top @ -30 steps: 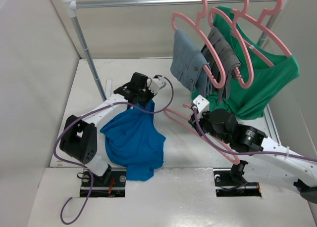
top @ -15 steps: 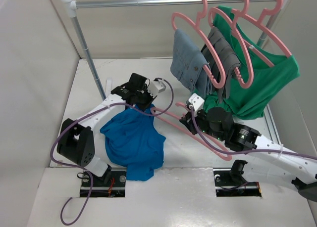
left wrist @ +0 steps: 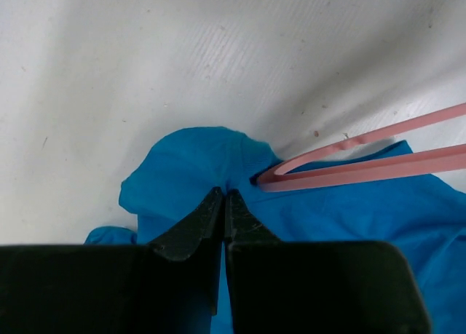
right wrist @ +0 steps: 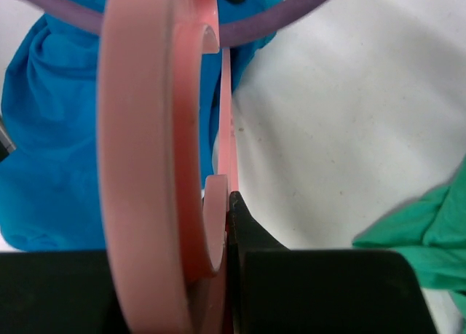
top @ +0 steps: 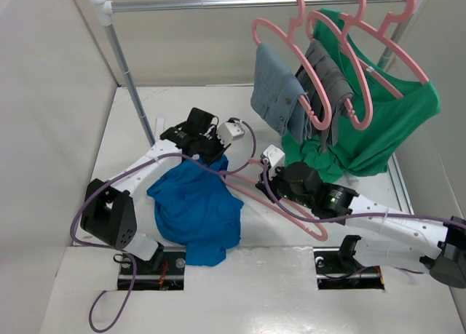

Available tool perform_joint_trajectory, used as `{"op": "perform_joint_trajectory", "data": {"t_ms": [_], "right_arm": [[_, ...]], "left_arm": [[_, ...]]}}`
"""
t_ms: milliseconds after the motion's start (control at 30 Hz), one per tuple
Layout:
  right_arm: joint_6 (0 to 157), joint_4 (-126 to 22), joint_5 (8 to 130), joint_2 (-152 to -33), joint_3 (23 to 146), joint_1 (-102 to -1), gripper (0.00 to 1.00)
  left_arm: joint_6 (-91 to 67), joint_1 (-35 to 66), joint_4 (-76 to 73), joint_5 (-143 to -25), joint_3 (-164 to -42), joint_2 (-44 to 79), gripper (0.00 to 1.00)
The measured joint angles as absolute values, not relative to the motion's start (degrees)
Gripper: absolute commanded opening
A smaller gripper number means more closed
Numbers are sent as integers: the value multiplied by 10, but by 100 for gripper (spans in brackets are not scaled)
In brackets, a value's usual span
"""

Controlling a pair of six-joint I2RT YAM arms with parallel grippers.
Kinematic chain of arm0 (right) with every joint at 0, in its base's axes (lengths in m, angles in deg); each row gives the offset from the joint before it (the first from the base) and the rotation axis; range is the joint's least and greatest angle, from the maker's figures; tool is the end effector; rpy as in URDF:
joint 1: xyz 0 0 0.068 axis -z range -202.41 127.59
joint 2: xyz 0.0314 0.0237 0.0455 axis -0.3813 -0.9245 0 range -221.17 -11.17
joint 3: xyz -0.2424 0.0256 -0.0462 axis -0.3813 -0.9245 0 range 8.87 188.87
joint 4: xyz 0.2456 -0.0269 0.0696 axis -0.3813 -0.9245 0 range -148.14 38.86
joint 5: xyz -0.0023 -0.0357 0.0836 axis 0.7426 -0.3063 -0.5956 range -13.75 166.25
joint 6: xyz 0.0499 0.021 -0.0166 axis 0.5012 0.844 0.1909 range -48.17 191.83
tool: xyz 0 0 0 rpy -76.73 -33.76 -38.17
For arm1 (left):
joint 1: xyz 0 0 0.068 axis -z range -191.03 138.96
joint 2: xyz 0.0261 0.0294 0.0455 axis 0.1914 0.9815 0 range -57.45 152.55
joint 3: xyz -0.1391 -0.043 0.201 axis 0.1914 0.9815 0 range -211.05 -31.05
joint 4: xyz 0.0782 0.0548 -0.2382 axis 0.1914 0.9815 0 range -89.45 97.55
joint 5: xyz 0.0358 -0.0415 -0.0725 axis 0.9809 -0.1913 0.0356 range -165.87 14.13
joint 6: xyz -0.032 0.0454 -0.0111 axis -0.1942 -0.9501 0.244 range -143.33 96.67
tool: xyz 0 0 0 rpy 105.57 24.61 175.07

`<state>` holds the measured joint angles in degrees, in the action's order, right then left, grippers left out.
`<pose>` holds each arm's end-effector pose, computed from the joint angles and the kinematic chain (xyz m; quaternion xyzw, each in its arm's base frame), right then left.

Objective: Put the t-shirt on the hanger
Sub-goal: Place tshirt on hanger

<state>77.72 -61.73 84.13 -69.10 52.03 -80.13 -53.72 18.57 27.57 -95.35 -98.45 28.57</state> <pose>0.1343 0.2026 0.2639 -0.3354 0.7743 0.2318 0.4840 0.2784 -0.1735 0.2520 0.5116 0.7585 -0.1541 0.3731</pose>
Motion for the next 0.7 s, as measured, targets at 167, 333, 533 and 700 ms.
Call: {"op": "perform_joint_trajectory", "data": {"t_ms": [167,333,533,700], "right_arm": [[777,-574,842,-735,520,-801,0],[787,-548,850,-744,516,-797,0],[806,-498,854,-711,484,-779,0],[827,-444,847,-702,453,-776,0]], "left_arm": [[-545,188,281,-973,-984,278,0],[-548,189,304,-990,-984,273,0],[-555,191,324,-1015,-986,246,0],[-555,203,347,-1043,-1016,245,0]]}}
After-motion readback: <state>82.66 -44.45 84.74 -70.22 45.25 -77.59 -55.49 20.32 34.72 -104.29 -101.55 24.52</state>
